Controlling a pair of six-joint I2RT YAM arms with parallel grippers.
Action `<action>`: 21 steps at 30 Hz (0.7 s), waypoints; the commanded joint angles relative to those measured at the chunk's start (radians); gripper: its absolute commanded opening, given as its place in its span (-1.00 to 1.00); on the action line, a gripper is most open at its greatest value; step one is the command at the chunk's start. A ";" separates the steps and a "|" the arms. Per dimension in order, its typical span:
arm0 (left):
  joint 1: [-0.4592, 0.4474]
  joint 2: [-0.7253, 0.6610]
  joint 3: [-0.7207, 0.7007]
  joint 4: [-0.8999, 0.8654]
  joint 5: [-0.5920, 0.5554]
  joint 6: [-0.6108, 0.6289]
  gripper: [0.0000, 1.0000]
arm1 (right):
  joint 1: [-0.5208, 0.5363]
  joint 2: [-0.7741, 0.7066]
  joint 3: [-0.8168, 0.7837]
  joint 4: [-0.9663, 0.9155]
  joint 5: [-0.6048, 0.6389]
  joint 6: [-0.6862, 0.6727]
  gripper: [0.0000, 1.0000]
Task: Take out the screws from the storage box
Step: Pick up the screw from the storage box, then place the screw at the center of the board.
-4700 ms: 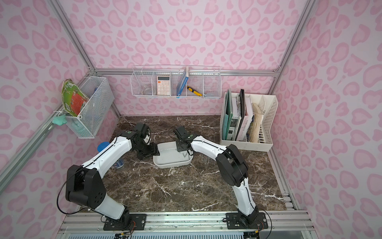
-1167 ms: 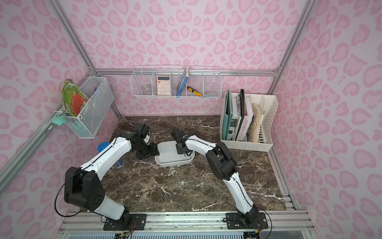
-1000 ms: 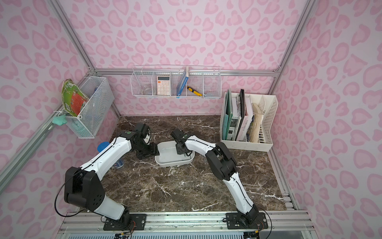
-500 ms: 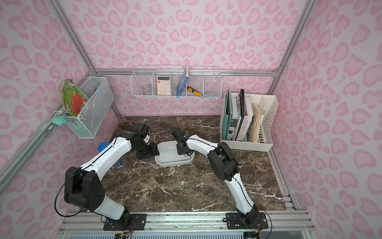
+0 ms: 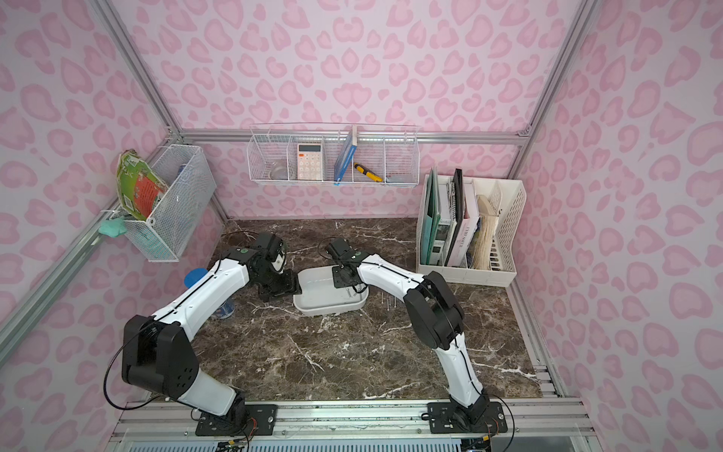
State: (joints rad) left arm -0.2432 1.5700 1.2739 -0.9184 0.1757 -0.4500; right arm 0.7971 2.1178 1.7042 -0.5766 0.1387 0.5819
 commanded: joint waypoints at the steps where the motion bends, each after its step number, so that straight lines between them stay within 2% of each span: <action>1: 0.001 0.005 0.005 -0.010 0.005 -0.003 0.35 | 0.001 -0.044 -0.030 0.016 0.045 0.019 -0.87; 8: -0.001 0.008 0.005 -0.011 0.004 -0.003 0.35 | -0.011 -0.196 -0.181 0.042 0.105 0.042 -0.87; 14: -0.001 0.007 0.005 -0.012 -0.003 -0.003 0.35 | -0.049 -0.328 -0.351 0.084 0.101 0.066 -0.87; 21: -0.001 0.010 0.005 -0.012 -0.007 0.000 0.36 | -0.076 -0.371 -0.491 0.133 0.071 0.070 -0.86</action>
State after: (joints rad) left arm -0.2443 1.5768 1.2739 -0.9188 0.1745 -0.4500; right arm 0.7284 1.7519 1.2404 -0.4885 0.2230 0.6445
